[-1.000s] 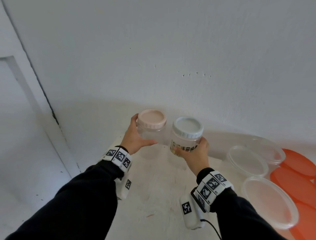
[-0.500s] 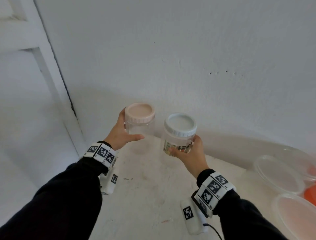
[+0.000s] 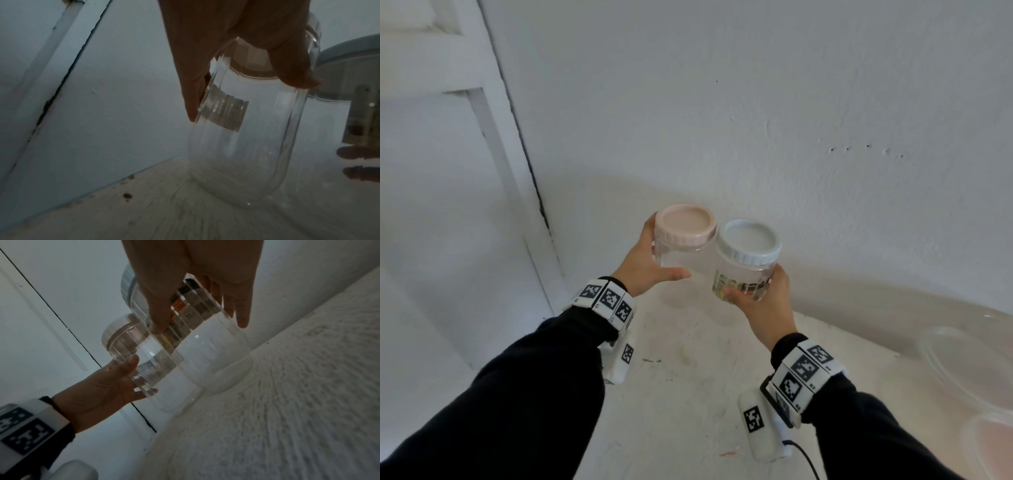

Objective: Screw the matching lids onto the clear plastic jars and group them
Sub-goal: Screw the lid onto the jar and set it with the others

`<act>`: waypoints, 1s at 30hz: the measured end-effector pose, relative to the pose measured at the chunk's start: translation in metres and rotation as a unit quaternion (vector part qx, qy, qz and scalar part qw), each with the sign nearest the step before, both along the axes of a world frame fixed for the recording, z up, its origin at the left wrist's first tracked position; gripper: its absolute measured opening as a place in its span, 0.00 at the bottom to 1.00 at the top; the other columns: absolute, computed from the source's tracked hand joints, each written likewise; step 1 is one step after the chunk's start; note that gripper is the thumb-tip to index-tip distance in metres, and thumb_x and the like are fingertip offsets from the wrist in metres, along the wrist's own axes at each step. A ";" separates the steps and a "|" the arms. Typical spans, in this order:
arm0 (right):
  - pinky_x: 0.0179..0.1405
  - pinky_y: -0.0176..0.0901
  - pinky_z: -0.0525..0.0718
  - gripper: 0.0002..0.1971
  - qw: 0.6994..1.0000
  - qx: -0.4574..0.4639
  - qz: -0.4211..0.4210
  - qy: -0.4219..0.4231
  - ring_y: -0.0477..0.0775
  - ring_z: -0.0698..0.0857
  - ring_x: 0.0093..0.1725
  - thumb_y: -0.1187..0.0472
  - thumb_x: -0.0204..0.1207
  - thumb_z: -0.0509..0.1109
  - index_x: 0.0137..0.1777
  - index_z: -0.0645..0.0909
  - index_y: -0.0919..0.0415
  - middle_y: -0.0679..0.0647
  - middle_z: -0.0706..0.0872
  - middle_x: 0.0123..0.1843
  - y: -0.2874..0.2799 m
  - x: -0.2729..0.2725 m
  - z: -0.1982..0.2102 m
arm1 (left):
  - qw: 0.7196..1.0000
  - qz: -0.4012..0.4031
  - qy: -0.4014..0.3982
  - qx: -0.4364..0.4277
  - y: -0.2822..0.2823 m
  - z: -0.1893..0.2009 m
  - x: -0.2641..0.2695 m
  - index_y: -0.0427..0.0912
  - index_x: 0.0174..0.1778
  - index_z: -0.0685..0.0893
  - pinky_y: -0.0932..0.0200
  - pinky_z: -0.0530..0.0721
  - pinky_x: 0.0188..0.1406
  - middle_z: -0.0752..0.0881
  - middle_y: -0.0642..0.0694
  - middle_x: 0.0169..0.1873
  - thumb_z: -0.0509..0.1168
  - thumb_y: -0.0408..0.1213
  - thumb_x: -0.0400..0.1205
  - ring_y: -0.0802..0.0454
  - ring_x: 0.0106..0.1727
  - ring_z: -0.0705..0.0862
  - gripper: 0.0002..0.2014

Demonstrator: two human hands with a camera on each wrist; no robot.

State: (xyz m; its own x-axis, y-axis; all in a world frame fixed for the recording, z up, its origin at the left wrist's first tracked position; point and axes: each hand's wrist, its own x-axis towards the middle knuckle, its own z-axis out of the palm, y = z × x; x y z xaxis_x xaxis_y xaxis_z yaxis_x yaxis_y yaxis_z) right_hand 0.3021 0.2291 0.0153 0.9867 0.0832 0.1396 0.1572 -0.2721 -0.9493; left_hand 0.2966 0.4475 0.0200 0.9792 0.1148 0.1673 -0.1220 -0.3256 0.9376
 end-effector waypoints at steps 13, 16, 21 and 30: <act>0.58 0.41 0.77 0.40 0.999 -0.043 -0.008 -0.008 0.50 0.76 0.59 0.61 0.62 0.82 0.72 0.65 0.61 0.55 0.72 0.67 -0.021 0.000 0.002 | 1.000 -0.018 -0.007 0.005 -0.018 0.001 0.007 0.52 0.79 0.48 0.62 0.68 0.64 0.66 0.61 0.65 0.78 0.32 0.68 0.58 0.68 0.66 0.52; 0.57 0.40 0.76 0.40 0.999 -0.052 -0.008 -0.007 0.49 0.75 0.58 0.61 0.63 0.82 0.72 0.64 0.61 0.55 0.71 0.67 -0.021 0.001 0.002 | 1.000 -0.019 -0.004 0.004 -0.019 0.002 0.007 0.52 0.79 0.47 0.65 0.68 0.63 0.65 0.64 0.64 0.78 0.32 0.68 0.58 0.68 0.66 0.52; 0.64 0.47 0.78 0.42 0.998 -0.066 0.003 0.008 0.54 0.76 0.65 0.58 0.61 0.83 0.72 0.63 0.60 0.55 0.70 0.69 -0.020 0.001 0.005 | 0.999 -0.035 -0.005 0.023 -0.017 0.005 0.005 0.46 0.81 0.41 0.72 0.65 0.69 0.60 0.53 0.76 0.79 0.35 0.66 0.58 0.76 0.61 0.58; 0.71 0.34 0.59 0.43 0.976 -0.195 0.022 -0.091 0.52 0.60 0.77 0.53 0.72 0.74 0.80 0.53 0.61 0.54 0.57 0.78 -0.045 -0.053 0.027 | 0.927 0.048 -0.233 0.289 -0.043 0.053 -0.029 0.38 0.78 0.61 0.56 0.55 0.75 0.61 0.40 0.76 0.76 0.45 0.71 0.47 0.78 0.56 0.44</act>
